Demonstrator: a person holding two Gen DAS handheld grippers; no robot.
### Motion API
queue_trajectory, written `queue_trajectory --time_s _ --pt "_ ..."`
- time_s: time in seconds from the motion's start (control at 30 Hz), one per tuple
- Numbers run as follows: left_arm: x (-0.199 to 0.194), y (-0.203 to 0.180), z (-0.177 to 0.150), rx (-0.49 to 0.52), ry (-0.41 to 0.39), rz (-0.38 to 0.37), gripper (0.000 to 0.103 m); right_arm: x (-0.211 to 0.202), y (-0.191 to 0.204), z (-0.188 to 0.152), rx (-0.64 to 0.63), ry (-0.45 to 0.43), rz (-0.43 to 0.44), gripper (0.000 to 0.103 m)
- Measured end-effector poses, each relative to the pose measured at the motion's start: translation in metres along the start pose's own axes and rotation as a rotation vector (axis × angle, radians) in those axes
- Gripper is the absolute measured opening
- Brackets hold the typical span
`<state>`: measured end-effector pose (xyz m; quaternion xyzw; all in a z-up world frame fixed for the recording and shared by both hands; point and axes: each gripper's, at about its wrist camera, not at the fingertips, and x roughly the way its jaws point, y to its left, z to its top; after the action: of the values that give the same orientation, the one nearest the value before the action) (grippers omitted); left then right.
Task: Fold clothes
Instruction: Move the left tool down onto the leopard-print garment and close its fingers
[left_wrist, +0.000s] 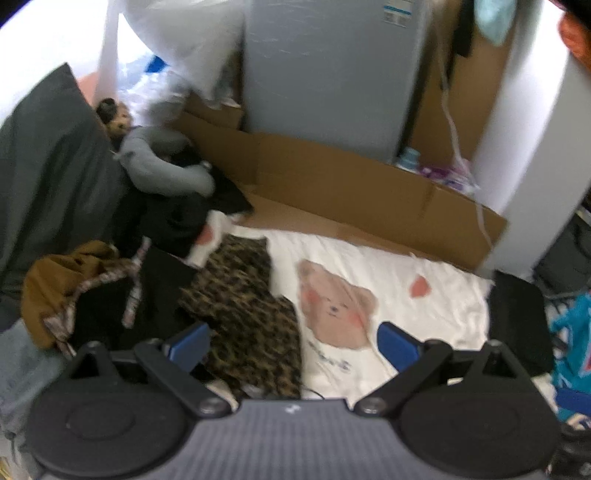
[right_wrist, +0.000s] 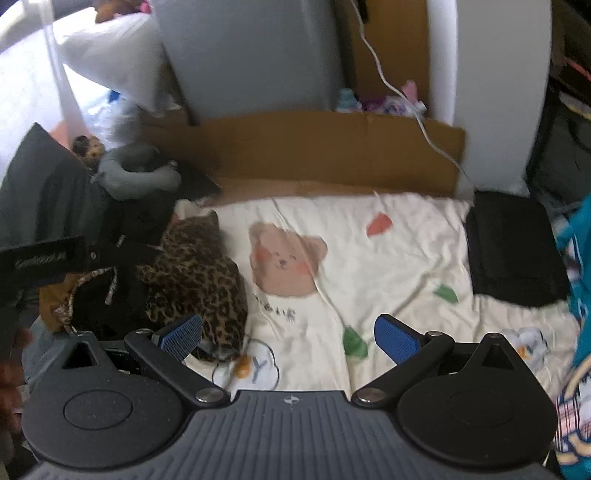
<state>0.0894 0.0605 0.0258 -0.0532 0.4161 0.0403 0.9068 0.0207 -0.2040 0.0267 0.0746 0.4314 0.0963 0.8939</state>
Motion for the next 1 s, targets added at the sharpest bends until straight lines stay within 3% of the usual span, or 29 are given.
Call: queue_trajectory --time_s 0.3,0.63,0.83,0.9,0.97,1.0 --pt "0.039 0.039 0.029 -0.025 -0.021 0.032 0.091 0.013 -0.012 0.007 -0.019 -0.082 0.11 0.102" --pt "0.073 0.068 0.032 -0.045 -0.027 0.064 0.088 0.02 -0.015 0.008 -0.088 -0.17 0.184 0.102" --pt "0.1 0.082 0.026 -0.066 0.02 0.048 0.081 0.035 -0.026 0.01 -0.077 -0.205 0.23 0.102" --pt "0.11 0.09 0.024 -0.082 0.035 0.04 0.08 0.047 -0.032 0.009 -0.056 -0.185 0.25 0.098" --pt "0.121 0.096 0.02 -0.08 0.047 0.059 0.078 0.059 -0.037 0.007 -0.043 -0.157 0.26 0.083" --pt "0.126 0.099 0.018 -0.079 0.053 0.065 0.078 0.067 -0.04 0.005 -0.033 -0.142 0.265 0.08"
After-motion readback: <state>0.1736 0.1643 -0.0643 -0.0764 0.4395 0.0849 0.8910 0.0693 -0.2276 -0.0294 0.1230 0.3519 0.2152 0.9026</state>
